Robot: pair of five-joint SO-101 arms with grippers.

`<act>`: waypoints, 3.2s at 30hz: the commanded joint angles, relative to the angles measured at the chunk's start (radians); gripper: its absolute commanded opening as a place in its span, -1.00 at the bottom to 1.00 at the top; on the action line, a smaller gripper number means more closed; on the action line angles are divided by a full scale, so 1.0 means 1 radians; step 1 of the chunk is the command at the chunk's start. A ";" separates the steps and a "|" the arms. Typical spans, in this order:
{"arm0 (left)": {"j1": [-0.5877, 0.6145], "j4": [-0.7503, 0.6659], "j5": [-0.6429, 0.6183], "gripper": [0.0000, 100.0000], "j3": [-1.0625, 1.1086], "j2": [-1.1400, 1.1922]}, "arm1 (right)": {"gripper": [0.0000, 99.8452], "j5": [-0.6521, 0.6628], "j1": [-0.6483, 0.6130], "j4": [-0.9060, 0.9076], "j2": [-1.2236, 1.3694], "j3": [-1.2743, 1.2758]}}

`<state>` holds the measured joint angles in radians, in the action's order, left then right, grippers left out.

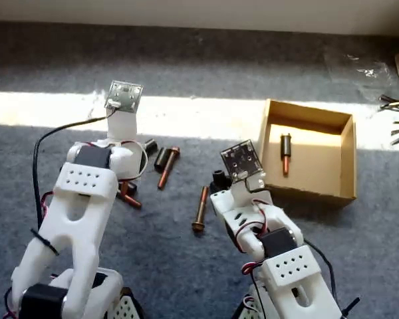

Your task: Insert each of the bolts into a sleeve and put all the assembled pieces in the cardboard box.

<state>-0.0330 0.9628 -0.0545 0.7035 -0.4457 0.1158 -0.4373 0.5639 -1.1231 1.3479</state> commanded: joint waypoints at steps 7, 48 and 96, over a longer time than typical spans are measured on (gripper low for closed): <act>0.005 0.006 0.040 -0.99 0.189 -0.450 | -0.99 -0.002 -0.107 -0.087 -0.019 -0.024; 0.051 -0.092 0.104 -0.99 0.426 -0.828 | -0.99 -0.026 -0.282 -0.173 -0.714 0.321; -0.199 -0.505 0.006 -0.99 0.041 -0.831 | -0.99 -0.015 -0.243 -0.232 -0.716 0.424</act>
<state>-0.1603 0.4841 -0.0115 0.8002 -1.2574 0.1097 -0.6889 0.3307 -1.8197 1.6701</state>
